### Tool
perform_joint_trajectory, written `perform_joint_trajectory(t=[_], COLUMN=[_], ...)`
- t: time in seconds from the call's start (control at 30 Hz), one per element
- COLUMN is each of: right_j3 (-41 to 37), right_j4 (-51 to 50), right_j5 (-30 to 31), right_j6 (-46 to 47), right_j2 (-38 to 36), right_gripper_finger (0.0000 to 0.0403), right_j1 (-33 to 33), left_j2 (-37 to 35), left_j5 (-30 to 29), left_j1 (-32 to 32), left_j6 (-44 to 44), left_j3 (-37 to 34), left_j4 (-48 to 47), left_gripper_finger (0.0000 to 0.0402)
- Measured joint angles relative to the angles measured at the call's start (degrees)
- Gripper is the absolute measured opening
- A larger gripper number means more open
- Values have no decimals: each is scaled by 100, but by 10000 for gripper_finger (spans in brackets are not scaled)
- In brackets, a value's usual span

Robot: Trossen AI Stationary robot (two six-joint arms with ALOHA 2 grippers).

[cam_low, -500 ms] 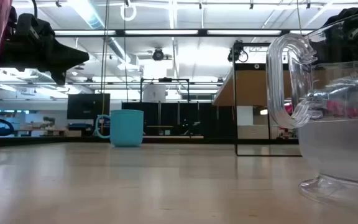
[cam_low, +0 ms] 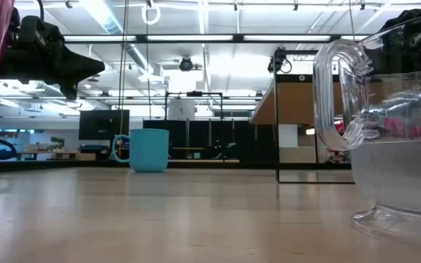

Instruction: Stack small to large cups/mugs on shelf

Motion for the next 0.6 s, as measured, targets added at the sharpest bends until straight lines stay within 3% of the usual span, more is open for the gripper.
perform_joint_trajectory(t=[0.6], right_j3=[0], right_j4=[0], right_j5=[-2], right_j6=[0], right_j2=[0], right_gripper_finger=[7], right_j1=[2], left_j2=[-2], left_j5=[-1], left_j1=[0], left_j6=[0], left_j3=[-1], left_j4=[0], left_gripper_finger=[33])
